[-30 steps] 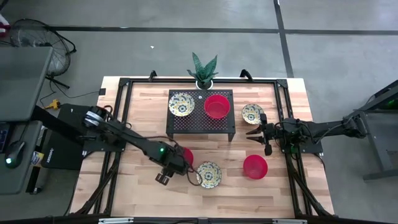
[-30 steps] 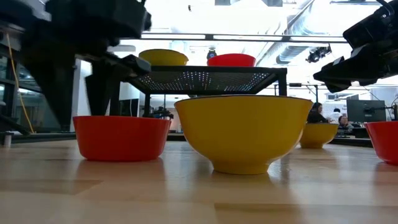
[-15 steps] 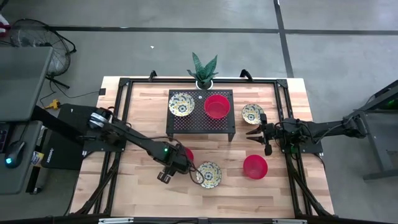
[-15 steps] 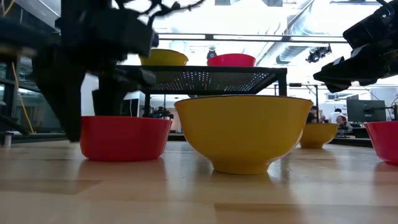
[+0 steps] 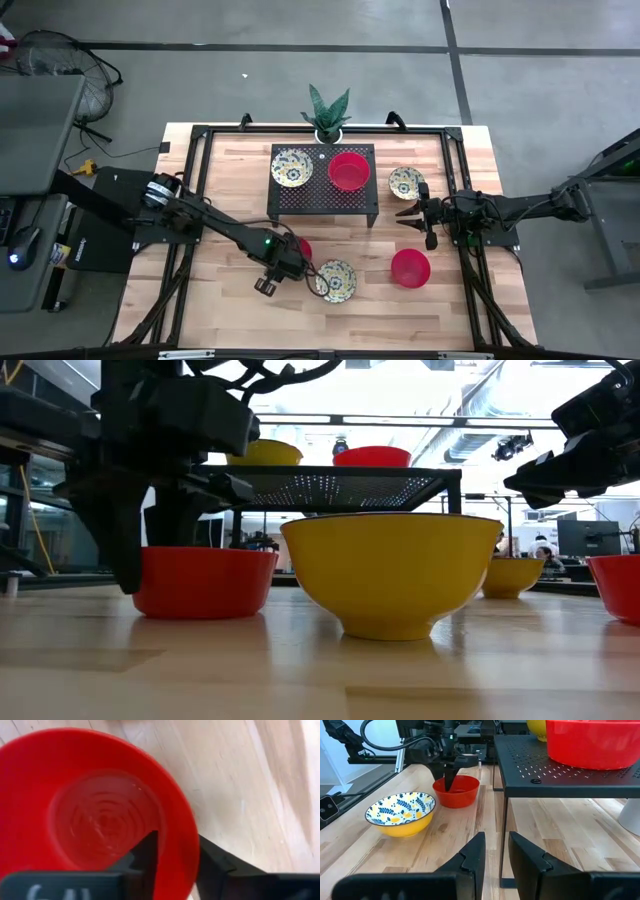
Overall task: Pick & Place Mini bowls
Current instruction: Stack the left red bowl on the red bowl on the shelf
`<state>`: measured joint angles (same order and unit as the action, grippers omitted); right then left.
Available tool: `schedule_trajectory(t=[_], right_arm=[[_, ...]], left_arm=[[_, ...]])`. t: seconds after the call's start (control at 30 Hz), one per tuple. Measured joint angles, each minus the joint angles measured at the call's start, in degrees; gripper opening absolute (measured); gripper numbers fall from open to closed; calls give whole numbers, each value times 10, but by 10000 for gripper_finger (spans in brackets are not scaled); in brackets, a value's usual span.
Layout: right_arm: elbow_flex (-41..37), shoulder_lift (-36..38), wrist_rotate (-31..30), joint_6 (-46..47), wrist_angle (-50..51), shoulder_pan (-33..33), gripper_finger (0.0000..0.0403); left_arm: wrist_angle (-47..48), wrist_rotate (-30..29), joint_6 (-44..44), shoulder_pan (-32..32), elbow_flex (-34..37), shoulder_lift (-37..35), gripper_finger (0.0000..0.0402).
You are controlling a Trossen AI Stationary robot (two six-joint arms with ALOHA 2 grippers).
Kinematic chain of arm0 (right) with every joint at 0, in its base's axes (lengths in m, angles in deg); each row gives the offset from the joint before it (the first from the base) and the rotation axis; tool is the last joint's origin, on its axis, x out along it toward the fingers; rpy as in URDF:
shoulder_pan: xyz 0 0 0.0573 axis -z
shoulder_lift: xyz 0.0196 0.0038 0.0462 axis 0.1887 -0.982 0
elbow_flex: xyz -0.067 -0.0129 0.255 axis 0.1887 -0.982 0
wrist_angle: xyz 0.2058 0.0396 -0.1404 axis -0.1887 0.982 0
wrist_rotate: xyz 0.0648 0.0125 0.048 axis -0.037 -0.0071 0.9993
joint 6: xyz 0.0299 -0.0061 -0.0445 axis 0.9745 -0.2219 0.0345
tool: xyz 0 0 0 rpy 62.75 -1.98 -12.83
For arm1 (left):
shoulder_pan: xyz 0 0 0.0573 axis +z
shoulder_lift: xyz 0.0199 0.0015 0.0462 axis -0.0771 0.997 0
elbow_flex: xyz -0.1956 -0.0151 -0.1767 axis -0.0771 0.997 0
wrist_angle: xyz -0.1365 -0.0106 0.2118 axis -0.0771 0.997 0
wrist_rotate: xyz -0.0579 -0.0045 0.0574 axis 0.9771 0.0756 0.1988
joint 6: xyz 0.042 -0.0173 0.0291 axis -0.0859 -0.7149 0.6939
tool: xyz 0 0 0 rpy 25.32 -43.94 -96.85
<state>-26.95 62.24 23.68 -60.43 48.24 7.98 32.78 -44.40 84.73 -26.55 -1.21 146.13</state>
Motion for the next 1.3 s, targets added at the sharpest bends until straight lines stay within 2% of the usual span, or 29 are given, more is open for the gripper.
schedule_trajectory(t=[0.13,0.2,0.33,0.67,0.93,1.07,1.3], right_arm=[[0,0,0,0,0,0,73],[0,0,0,0,0,0,73],[0,0,0,0,0,0,73],[0,0,0,0,0,0,73],[0,0,0,0,0,0,73],[0,0,0,0,0,0,73],[0,0,0,0,0,0,73]], left_arm=[[-1,-7,-8,0,0,0,30],[2,-19,-10,0,-8,-1,10],[30,-22,-11,-1,-39,-1,6],[195,-27,-40,-47,-189,-1,2],[284,-92,-38,-74,-349,-1,1],[310,-139,-33,-62,-404,-1,1],[290,-159,-22,9,-470,-1,0]])
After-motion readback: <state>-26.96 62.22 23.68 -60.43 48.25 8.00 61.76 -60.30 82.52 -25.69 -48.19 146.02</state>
